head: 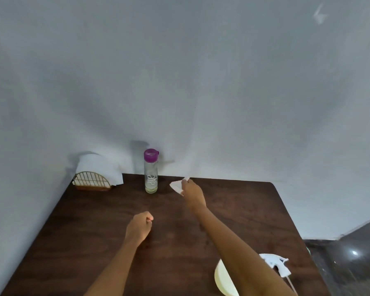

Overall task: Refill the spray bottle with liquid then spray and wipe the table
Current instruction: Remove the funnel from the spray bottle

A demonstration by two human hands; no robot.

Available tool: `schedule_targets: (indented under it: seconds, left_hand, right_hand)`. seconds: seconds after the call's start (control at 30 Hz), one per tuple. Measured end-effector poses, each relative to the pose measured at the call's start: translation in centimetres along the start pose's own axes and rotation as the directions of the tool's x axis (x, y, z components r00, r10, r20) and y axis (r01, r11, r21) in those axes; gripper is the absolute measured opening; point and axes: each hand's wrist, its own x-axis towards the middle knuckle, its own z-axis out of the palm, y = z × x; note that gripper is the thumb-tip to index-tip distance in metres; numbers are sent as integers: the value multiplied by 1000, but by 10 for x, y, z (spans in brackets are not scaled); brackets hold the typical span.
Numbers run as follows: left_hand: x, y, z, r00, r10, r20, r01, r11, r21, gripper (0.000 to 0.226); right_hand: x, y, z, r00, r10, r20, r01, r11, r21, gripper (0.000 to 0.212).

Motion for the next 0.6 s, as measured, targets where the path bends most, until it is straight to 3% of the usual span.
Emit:
schedule_targets:
  seconds: [0.2,0.4,0.6]
  left_hand:
    - [44,2,7,995,80,-66,-78,996,30,22]
    - [58,22,28,984,174,-31,-173,985,23,22]
    - [73,33,31,970,239,-42,-238,971,29,24]
  right_hand:
    - [45,12,35,993,-84,86,96,985,-142,35]
    - [47,31,66,988,17,153,7,988,-157,24]
    - [57,44,76,988,81,131,-66,991,-115,24]
